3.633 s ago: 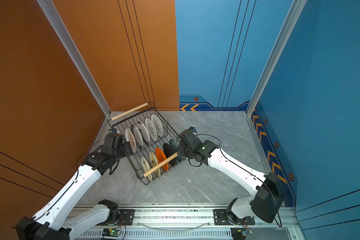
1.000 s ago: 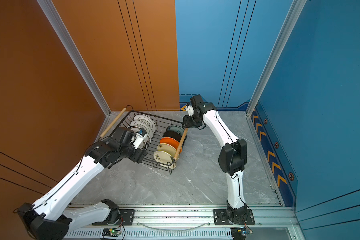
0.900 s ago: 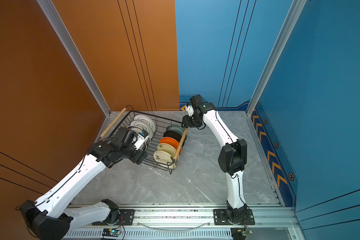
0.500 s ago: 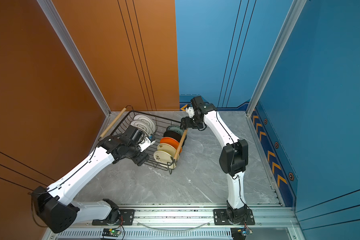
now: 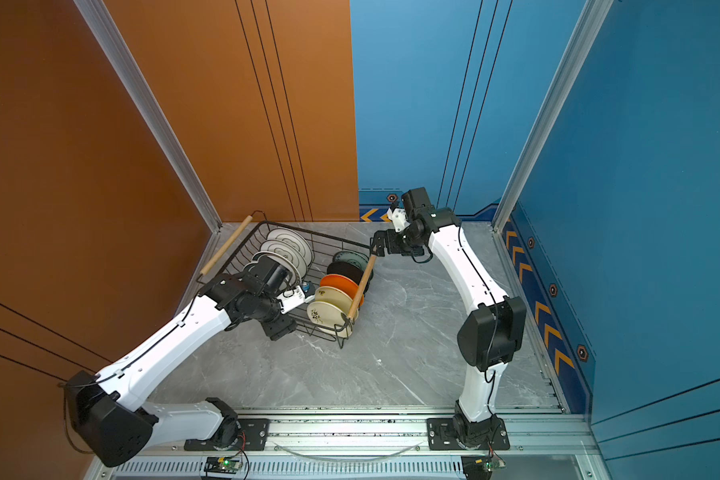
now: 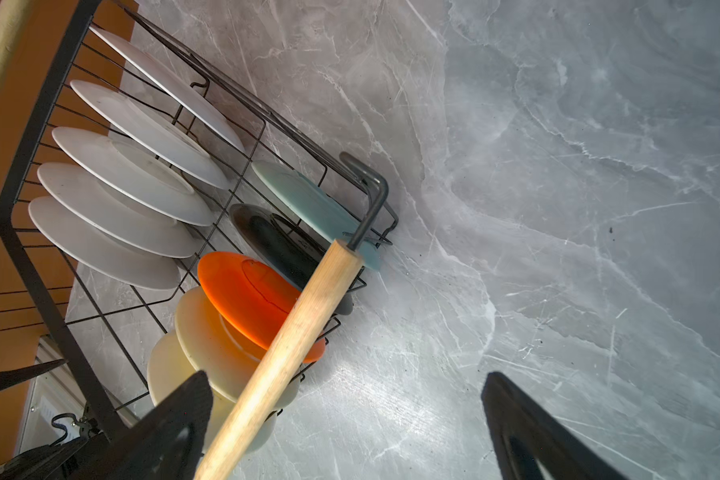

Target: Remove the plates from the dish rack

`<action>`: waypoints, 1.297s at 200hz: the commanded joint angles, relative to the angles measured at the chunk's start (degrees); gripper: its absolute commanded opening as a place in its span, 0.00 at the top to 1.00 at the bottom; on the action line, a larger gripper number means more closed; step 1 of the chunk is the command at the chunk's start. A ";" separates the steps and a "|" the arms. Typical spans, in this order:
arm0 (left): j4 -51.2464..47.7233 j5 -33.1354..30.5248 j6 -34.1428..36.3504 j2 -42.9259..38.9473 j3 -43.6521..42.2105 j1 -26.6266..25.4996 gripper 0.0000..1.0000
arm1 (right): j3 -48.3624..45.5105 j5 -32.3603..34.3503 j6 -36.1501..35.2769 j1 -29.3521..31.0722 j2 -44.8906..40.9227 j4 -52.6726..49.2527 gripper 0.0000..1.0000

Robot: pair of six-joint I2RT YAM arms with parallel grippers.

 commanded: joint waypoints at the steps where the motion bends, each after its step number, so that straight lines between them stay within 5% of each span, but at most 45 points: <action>1: -1.12 -0.15 2.15 1.50 -0.75 -0.35 0.27 | -2.89 -1.41 0.26 -1.16 -2.77 1.65 0.00; 66: 0.97 -0.84 2.37 5.58 0.91 0.29 0.31 | -12.05 -4.59 0.72 -3.74 -7.53 6.29 0.00; 143: 2.72 1.17 -2.29 7.16 -0.12 4.28 0.50 | -16.63 -6.58 1.02 -5.76 -8.82 8.67 0.00; 259: 3.35 -1.16 -5.27 9.45 -0.82 6.69 0.66 | -18.79 -8.02 1.07 -7.47 -10.40 10.15 0.00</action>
